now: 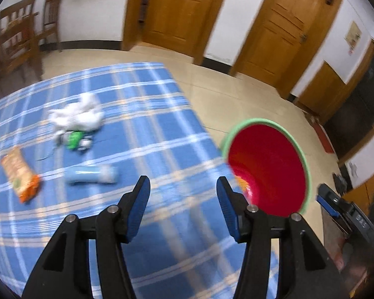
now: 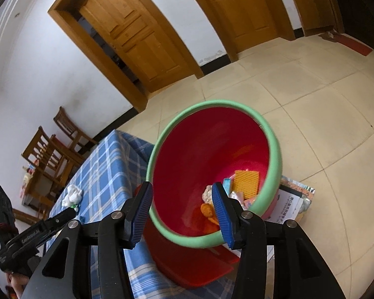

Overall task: Collect trash
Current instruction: 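Move both open tools back over the items on the table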

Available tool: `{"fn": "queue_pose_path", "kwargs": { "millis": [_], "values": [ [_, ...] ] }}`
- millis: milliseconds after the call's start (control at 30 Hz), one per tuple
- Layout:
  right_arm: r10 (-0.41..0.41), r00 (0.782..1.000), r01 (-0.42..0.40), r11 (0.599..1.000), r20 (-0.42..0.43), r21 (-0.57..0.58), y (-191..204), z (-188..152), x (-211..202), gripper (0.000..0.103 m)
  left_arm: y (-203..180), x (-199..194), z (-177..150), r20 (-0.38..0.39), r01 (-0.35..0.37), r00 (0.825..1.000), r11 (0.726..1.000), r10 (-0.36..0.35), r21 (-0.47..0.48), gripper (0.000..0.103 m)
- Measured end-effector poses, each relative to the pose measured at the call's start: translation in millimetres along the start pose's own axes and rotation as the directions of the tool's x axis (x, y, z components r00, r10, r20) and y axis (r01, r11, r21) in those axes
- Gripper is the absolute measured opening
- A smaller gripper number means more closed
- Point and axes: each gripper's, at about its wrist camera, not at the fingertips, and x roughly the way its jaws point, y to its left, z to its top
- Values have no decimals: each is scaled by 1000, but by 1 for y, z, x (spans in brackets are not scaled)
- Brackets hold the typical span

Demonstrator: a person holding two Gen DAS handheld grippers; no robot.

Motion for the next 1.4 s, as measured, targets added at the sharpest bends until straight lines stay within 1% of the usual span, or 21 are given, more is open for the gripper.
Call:
{"fn": "queue_pose_path", "kwargs": {
  "millis": [100, 200, 367, 500, 600, 767, 1000, 1133, 1200, 1300, 1400],
  "values": [
    [8, 1000, -8, 1000, -8, -17, 10, -4, -1, 51, 21, -6, -1, 16, -82, 997, 996, 82, -24, 57],
    [6, 1000, -7, 1000, -12, -29, 17, -6, -2, 51, 40, -13, -3, 30, -132, 991, 990, 134, -56, 62],
    [4, 1000, -5, 999, -23, -40, 27, -10, -1, 51, 81, -21, -5, 38, -161, 985, 973, 170, -165, 62],
    [3, 999, -6, 998, -42, -63, 37, -15, 3, 52, 112, -23, -7, 41, -206, 974, 948, 222, -243, 63],
    [-4, 998, -1, 997, -56, -78, 44, -19, 6, 53, 128, -23, -8, 37, -226, 969, 934, 246, -277, 65],
    [-10, 996, 3, 997, -86, -82, 53, -21, 15, 55, 153, -17, -8, 14, -234, 968, 915, 252, -329, 67],
    [1, 995, -12, 994, -95, -112, 77, -21, 25, 56, 180, -2, -10, -41, -282, 957, 894, 286, -349, 68],
    [0, 994, -14, 991, -106, -134, 89, -23, 31, 57, 191, 1, -8, -34, -271, 960, 888, 278, -371, 68],
    [-4, 993, -13, 990, -117, -142, 94, -25, 34, 57, 194, 1, -7, -26, -273, 958, 887, 285, -372, 68],
    [-11, 991, -11, 986, -132, -167, 104, -28, 39, 57, 196, 3, -6, -18, -272, 958, 896, 285, -350, 68],
    [-13, 989, -16, 980, -145, -200, 120, -34, 44, 57, 194, 3, -7, -14, -272, 960, 918, 280, -289, 68]
  ]
}}
